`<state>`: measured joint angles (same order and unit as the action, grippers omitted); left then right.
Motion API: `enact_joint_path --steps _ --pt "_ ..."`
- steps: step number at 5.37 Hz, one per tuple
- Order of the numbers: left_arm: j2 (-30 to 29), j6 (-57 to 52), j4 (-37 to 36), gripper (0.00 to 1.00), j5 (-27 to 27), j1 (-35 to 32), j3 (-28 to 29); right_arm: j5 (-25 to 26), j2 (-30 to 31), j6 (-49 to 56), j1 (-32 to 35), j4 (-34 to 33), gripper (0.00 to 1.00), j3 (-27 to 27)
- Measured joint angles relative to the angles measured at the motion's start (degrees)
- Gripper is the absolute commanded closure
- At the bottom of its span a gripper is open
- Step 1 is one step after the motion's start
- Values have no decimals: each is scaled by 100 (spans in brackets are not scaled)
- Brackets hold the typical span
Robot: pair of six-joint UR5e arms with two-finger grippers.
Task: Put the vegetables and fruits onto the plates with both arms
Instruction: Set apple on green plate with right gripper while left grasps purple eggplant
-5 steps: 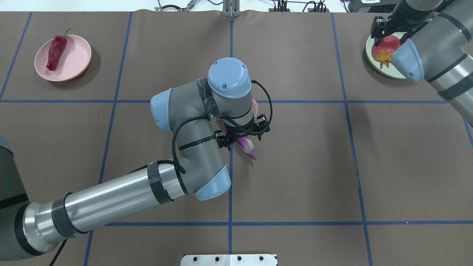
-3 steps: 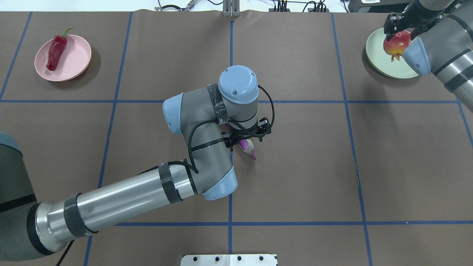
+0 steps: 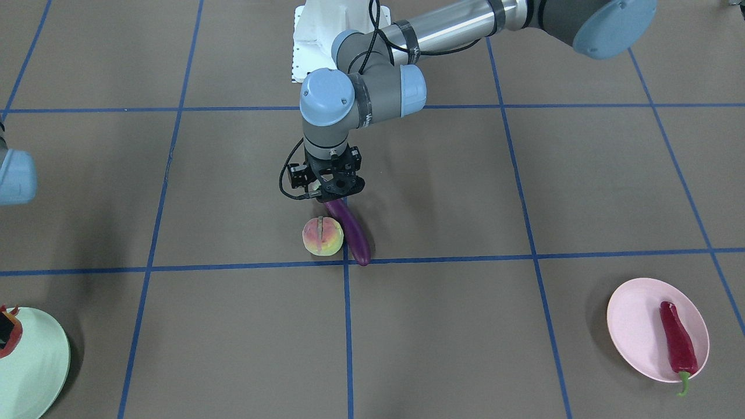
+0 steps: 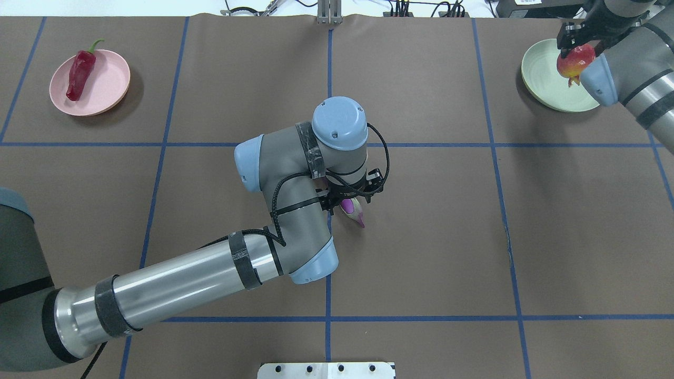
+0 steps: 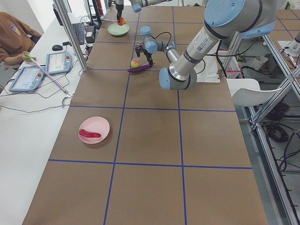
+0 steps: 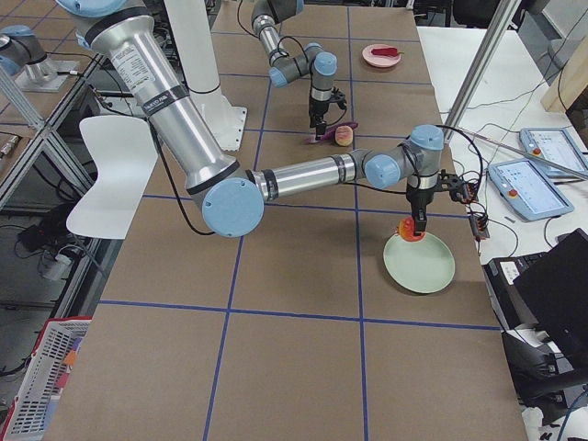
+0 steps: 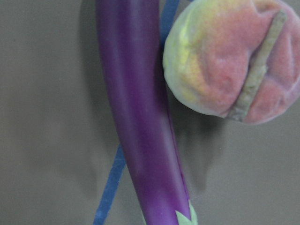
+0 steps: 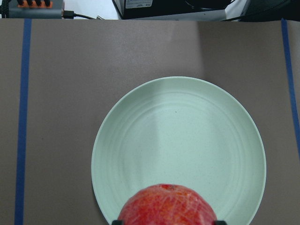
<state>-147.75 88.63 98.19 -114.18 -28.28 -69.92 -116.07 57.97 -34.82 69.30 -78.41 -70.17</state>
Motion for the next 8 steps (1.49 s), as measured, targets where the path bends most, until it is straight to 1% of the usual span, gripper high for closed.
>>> enact_joint_path --steps 1,3,4,5,6,7,8 --pt "0 -6 5 32 41 -5 32 92 -4 7 -12 100 100 102" --pt "0 -12 0 88 62 -17 48 226 -78 3 -57 691 100 621" --pt "-2 -18 4 100 112 -23 47 283 -105 -7 -114 786 67 714" --pt "-6 -33 84 100 181 -61 42 336 -119 -31 -185 811 1 739" --pt "-12 -124 162 100 166 -168 13 349 -125 -82 -249 817 0 744" --pt "-13 -247 77 100 -16 -382 -34 322 -134 -147 -296 819 0 726" --pt "-10 -301 -162 100 -249 -648 -98 199 -150 -209 -304 816 0 666"
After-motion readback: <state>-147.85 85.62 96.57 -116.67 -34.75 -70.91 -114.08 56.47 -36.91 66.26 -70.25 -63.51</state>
